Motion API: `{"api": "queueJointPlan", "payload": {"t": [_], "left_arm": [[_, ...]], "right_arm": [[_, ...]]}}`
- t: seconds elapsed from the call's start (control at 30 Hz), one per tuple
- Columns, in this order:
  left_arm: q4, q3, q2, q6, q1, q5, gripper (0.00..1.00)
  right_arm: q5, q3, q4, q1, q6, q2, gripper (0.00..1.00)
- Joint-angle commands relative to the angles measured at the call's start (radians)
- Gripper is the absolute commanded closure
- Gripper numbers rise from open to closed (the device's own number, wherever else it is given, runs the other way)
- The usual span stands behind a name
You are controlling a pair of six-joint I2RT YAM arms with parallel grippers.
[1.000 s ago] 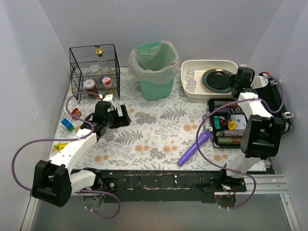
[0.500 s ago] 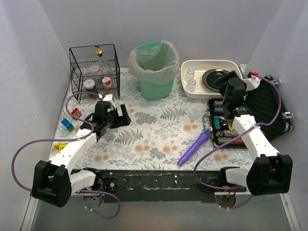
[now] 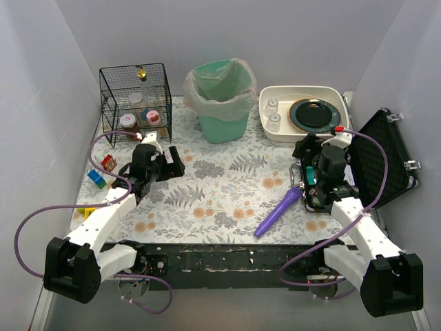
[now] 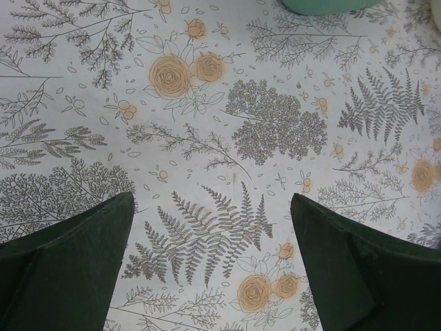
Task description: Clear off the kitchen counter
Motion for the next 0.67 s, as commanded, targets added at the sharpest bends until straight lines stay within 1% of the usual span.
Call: {"api": "queueJointPlan", "payload": {"t": [0.0, 0.03, 0.07, 0.33, 0.53, 0.63], "left_arm": [[0.035, 0.014, -0.037, 0.003, 0.004, 0.018, 0.02], [0.035, 0.013, -0.039, 0.003, 0.004, 0.057, 0.02], [0.04, 0.011, -0.046, 0.005, 0.004, 0.067, 0.02], [0.052, -0.001, -0.089, 0.008, 0.004, 0.085, 0.02], [0.052, -0.001, -0.086, 0.009, 0.004, 0.087, 0.02], [0.049, 0.002, -0.08, 0.006, 0.002, 0.078, 0.02]], "right_arm": [[-0.065, -0.058, 0.048, 0.003, -0.117, -0.039, 0.09], [-0.067, -0.073, 0.046, 0.003, -0.12, -0.044, 0.09], [-0.068, -0.09, 0.045, 0.004, -0.129, -0.051, 0.09], [-0.139, -0.226, 0.1, 0.003, -0.249, -0.119, 0.08], [-0.17, -0.22, 0.076, 0.003, -0.326, -0.099, 0.06], [-0.168, -0.196, 0.098, 0.003, -0.369, -0.073, 0.02]]}}
